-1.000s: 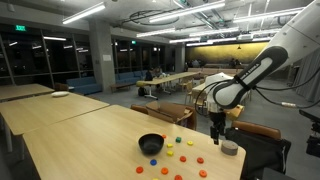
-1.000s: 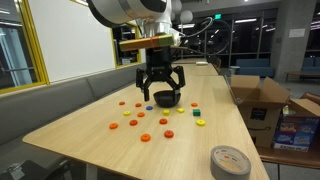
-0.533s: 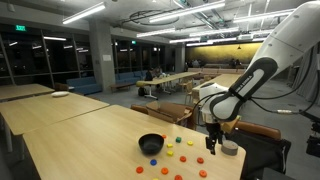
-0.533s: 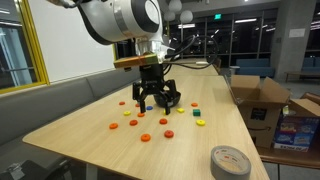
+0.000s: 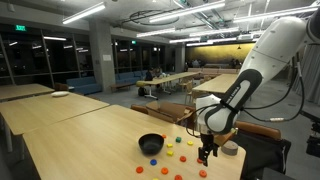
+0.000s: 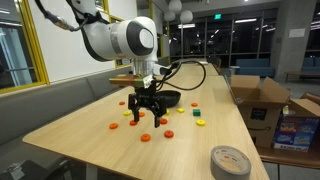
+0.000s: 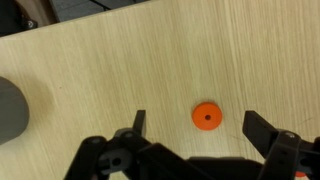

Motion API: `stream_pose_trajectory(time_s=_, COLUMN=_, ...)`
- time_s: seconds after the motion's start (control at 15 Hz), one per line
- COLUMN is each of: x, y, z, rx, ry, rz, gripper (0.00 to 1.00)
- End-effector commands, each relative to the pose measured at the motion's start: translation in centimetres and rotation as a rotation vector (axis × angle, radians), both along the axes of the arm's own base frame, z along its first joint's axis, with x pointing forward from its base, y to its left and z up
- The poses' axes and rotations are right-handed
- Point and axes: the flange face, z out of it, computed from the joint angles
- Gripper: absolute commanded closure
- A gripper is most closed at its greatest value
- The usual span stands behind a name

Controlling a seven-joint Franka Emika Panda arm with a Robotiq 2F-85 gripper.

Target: Put four round orange blocks in the black bowl

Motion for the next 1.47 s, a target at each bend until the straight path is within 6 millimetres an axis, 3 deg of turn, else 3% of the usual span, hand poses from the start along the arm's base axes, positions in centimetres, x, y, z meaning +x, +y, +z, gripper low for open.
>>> stream_pose_trajectory(time_s=0.0, x=0.8, y=1.0, z=-0.9, rx=0.070, ry=-0.048, rz=-0.042, gripper=0.00)
stream_pose_trajectory(time_s=0.53, x=0.2, y=1.8, z=-3.0, rx=0.136, ry=-0.078, rz=-0.048, gripper=0.00)
stream_pose_trajectory(time_s=1.4, x=-0.1, y=0.5, z=-5.7, rx=0.133, ry=-0.076, rz=-0.039, gripper=0.00)
